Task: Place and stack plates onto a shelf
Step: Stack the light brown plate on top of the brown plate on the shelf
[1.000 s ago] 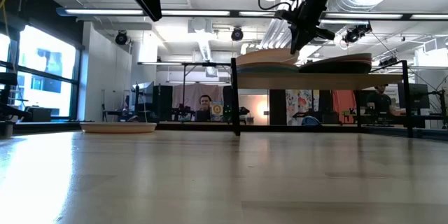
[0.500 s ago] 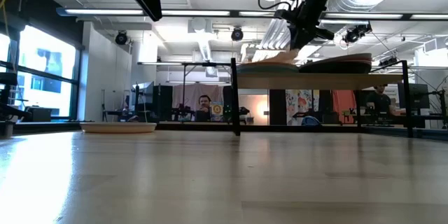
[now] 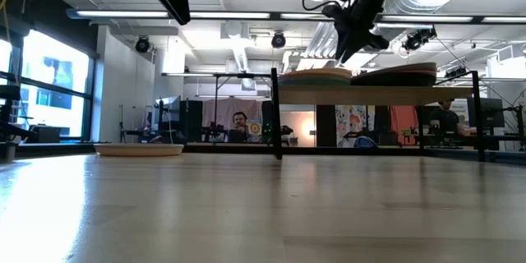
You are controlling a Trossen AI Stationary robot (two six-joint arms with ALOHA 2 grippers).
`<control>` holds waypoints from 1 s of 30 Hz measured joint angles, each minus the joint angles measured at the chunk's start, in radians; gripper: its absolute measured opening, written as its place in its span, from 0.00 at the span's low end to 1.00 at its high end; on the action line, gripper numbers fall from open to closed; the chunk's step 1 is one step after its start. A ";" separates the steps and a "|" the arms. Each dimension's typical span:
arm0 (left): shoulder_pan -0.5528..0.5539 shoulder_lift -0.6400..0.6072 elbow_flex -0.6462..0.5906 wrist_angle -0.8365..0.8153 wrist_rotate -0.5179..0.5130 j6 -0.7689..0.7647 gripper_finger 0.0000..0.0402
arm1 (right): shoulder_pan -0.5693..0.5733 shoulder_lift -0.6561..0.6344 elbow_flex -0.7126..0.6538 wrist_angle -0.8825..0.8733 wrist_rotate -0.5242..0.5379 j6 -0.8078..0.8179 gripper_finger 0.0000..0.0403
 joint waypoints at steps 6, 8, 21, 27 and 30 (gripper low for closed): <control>0.000 0.000 0.000 0.000 0.000 0.000 0.26 | 0.084 0.004 0.000 -0.117 -0.032 -0.022 0.15; 0.000 0.000 0.000 0.000 0.000 0.000 0.26 | 0.115 0.005 -0.001 -0.150 0.030 -0.035 0.15; 0.032 0.000 0.000 0.000 0.013 0.000 0.26 | 0.177 0.053 -0.001 -0.175 0.142 -0.034 0.15; 0.031 0.000 0.000 0.000 0.016 0.000 0.26 | 0.177 0.063 0.000 -0.175 0.139 -0.028 0.15; 0.031 0.000 0.000 0.000 0.017 0.000 0.26 | 0.177 0.063 0.000 -0.175 0.131 -0.027 0.15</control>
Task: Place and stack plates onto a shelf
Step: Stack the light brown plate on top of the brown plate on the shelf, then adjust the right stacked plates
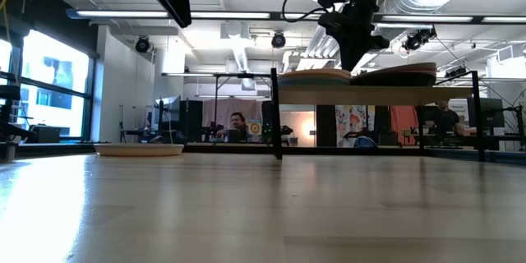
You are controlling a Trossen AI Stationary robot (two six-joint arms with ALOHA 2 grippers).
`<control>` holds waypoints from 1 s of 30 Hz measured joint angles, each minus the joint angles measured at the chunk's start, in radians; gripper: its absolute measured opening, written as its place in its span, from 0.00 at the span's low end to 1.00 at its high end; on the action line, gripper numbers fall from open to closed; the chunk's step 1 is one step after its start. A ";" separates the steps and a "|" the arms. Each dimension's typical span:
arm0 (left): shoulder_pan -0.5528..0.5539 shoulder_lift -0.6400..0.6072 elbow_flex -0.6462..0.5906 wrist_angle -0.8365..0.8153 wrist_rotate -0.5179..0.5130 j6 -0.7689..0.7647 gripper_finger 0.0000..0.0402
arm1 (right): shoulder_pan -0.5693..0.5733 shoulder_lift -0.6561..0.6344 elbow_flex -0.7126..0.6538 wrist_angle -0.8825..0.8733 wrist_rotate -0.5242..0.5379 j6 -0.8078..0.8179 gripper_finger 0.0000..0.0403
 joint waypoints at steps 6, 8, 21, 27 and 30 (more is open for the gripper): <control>0.000 0.000 0.000 0.000 0.001 0.000 0.26 | 0.000 0.000 0.000 -0.003 -0.008 0.018 0.15; 0.000 0.000 0.000 0.000 0.002 0.000 0.26 | 0.000 0.001 0.000 -0.003 -0.008 0.019 0.15; 0.000 0.000 0.000 0.000 0.003 -0.002 0.26 | -0.002 -0.012 0.000 -0.099 0.068 -0.001 0.15; 0.000 0.000 0.000 0.000 0.003 -0.002 0.26 | -0.003 -0.013 0.000 -0.117 0.078 -0.007 0.15; 0.000 0.000 0.000 0.000 0.003 -0.001 0.26 | -0.007 -0.013 0.000 -0.126 0.117 -0.004 0.15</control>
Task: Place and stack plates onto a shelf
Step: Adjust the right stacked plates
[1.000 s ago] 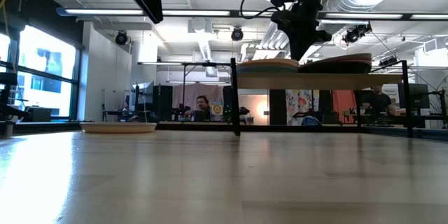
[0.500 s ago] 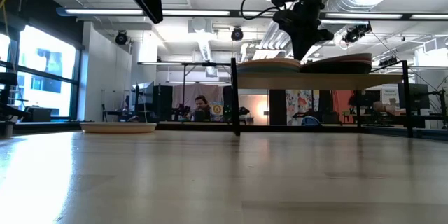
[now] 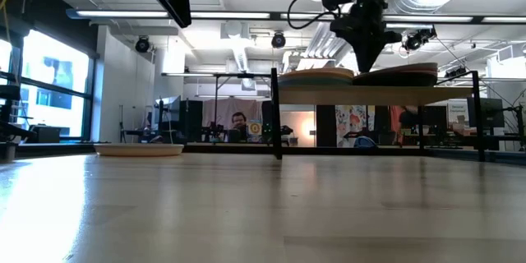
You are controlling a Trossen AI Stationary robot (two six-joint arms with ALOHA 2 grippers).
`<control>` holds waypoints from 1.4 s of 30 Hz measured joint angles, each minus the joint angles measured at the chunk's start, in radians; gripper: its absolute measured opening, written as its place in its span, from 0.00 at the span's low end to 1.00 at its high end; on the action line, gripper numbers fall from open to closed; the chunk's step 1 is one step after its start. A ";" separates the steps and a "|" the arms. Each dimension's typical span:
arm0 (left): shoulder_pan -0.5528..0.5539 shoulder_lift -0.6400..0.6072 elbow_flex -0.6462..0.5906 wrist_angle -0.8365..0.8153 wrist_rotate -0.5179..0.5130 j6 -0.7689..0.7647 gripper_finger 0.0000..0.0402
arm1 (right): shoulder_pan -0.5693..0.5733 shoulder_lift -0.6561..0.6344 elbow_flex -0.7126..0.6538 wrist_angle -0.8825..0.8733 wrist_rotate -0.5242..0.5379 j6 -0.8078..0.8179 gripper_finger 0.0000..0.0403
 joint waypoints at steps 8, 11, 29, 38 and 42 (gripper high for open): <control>0.000 0.000 0.000 0.000 0.000 0.000 0.26 | 0.019 0.000 0.000 -0.008 -0.050 0.007 0.15; 0.000 0.000 0.000 0.000 0.000 0.000 0.26 | 0.028 0.000 0.000 -0.024 -0.060 0.023 0.15; 0.000 0.000 0.000 0.000 0.000 0.002 0.26 | -0.038 0.000 0.000 -0.070 0.040 0.023 0.15; 0.000 0.000 0.000 0.000 0.000 0.002 0.26 | -0.024 -0.013 0.000 -0.076 0.039 -0.002 0.15; 0.000 0.000 0.000 0.000 0.000 0.002 0.26 | 0.010 -0.026 0.000 -0.076 0.022 0.003 0.15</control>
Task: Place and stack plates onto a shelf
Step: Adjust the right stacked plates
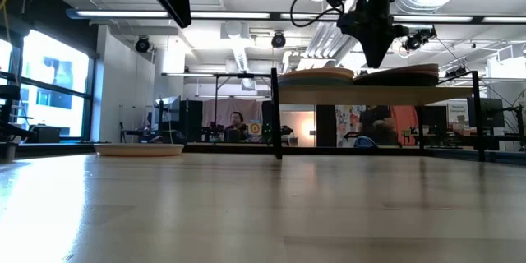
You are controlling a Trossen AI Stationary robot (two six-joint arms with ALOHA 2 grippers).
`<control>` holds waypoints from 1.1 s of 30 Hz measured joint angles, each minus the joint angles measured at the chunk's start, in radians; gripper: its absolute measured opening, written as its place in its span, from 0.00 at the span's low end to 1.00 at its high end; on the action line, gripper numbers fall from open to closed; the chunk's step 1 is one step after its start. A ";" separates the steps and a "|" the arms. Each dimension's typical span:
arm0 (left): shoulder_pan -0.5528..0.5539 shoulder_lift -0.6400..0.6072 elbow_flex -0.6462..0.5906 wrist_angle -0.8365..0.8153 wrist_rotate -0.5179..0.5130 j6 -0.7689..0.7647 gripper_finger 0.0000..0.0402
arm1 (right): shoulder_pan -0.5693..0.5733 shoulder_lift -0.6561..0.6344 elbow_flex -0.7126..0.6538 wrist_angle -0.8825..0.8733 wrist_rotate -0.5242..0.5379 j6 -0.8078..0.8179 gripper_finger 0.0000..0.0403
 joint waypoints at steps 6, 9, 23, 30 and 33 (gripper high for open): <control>0.000 0.000 0.000 0.000 0.000 0.000 0.26 | 0.019 0.013 0.000 0.010 -0.009 0.020 0.15; 0.000 0.000 0.000 0.000 0.000 0.000 0.26 | 0.019 0.038 0.000 0.014 -0.028 0.018 0.15; 0.000 0.000 0.000 0.000 0.000 0.000 0.26 | -0.016 0.073 0.000 0.006 0.015 0.020 0.15; 0.000 0.000 0.000 0.000 0.000 0.000 0.26 | -0.024 0.070 0.000 -0.045 0.032 0.002 0.15; 0.000 0.000 0.000 0.001 0.000 0.000 0.26 | 0.000 0.060 0.000 -0.030 0.011 -0.011 0.15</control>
